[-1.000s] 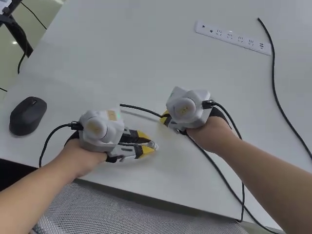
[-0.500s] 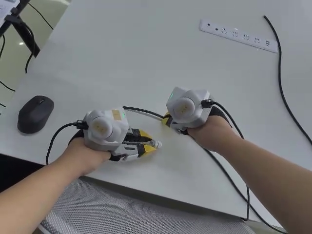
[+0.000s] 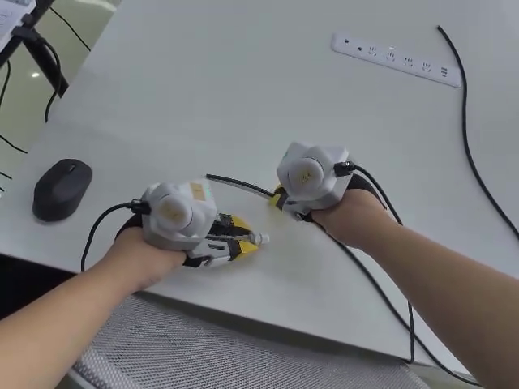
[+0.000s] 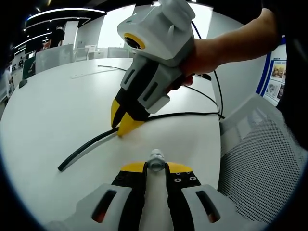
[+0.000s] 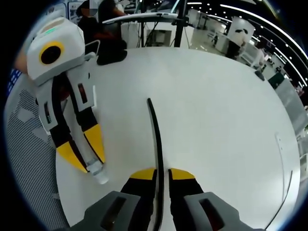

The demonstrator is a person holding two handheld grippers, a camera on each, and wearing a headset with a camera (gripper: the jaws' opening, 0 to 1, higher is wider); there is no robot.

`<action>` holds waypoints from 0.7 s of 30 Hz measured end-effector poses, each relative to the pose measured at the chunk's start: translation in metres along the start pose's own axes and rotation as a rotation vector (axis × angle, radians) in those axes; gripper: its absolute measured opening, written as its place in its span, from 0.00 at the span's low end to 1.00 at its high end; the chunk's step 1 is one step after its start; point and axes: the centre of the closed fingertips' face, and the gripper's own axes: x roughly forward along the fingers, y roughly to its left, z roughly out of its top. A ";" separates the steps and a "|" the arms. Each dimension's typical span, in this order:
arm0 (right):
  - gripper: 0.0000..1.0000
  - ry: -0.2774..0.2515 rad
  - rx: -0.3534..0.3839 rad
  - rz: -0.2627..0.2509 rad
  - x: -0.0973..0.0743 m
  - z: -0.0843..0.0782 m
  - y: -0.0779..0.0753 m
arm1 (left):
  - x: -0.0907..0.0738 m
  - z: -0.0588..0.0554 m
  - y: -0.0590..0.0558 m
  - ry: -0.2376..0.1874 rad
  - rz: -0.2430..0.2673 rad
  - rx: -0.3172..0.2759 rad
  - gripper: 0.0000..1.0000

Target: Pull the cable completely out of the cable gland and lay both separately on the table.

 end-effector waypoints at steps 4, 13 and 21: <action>0.08 -0.010 0.040 0.006 -0.002 0.002 0.000 | 0.000 -0.001 0.000 0.003 0.003 -0.004 0.16; 0.13 -0.052 0.089 -0.025 -0.020 0.009 -0.006 | 0.001 -0.003 -0.001 0.017 0.007 -0.007 0.19; 0.18 -0.106 0.145 -0.053 -0.052 0.005 -0.009 | -0.001 -0.001 0.000 0.021 0.018 -0.005 0.23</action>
